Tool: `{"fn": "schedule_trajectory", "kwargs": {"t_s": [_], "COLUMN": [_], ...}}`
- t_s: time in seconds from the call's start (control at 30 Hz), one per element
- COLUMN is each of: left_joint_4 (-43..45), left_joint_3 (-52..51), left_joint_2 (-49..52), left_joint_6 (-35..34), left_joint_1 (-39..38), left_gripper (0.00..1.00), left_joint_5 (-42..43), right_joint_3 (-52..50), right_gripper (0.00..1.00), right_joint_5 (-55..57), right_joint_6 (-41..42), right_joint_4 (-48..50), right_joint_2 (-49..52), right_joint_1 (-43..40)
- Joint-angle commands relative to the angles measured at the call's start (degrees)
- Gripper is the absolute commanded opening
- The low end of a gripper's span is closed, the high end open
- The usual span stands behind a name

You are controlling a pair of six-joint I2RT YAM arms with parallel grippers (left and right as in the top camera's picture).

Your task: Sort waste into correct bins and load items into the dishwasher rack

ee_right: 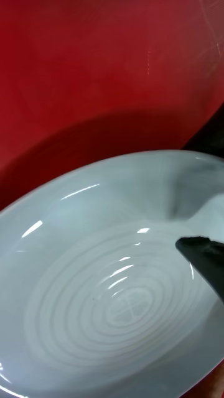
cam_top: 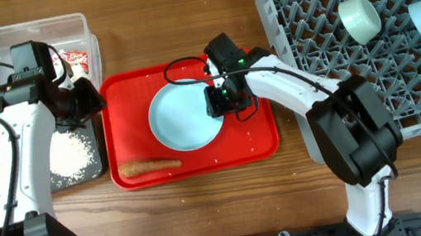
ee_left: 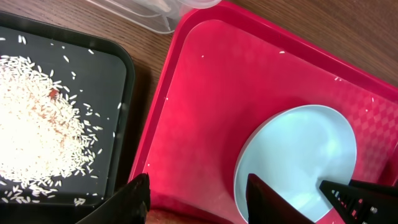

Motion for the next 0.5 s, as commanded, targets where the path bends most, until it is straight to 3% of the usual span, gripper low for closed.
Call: {"fn": "schedule_trajectory", "kwargs": {"t_s": [0.0, 0.03, 0.1, 0.33, 0.47], "left_joint_4": [0.0, 0.0, 0.0, -0.1, 0.0], "left_joint_3": [0.3, 0.3, 0.3, 0.3, 0.3], "left_joint_2": [-0.2, -0.2, -0.2, -0.2, -0.2], "left_joint_6": [0.7, 0.7, 0.7, 0.7, 0.7], "left_joint_1": [0.2, 0.2, 0.2, 0.2, 0.2], "left_gripper": [0.50, 0.50, 0.50, 0.50, 0.50], "left_joint_5": [-0.8, -0.8, -0.8, -0.8, -0.8], "right_joint_3": [-0.3, -0.3, -0.3, 0.2, 1.3], "right_gripper": [0.23, 0.20, 0.05, 0.04, 0.04], "right_joint_5": [1.2, 1.5, 2.4, 4.0, 4.7], "right_joint_6": [2.1, 2.8, 3.5, 4.1, 0.7], "right_joint_4": [0.2, 0.2, 0.2, 0.2, 0.0], "right_joint_2": [1.6, 1.6, 1.6, 0.6, -5.6], "right_joint_1": [0.1, 0.1, 0.1, -0.6, -3.5]}}
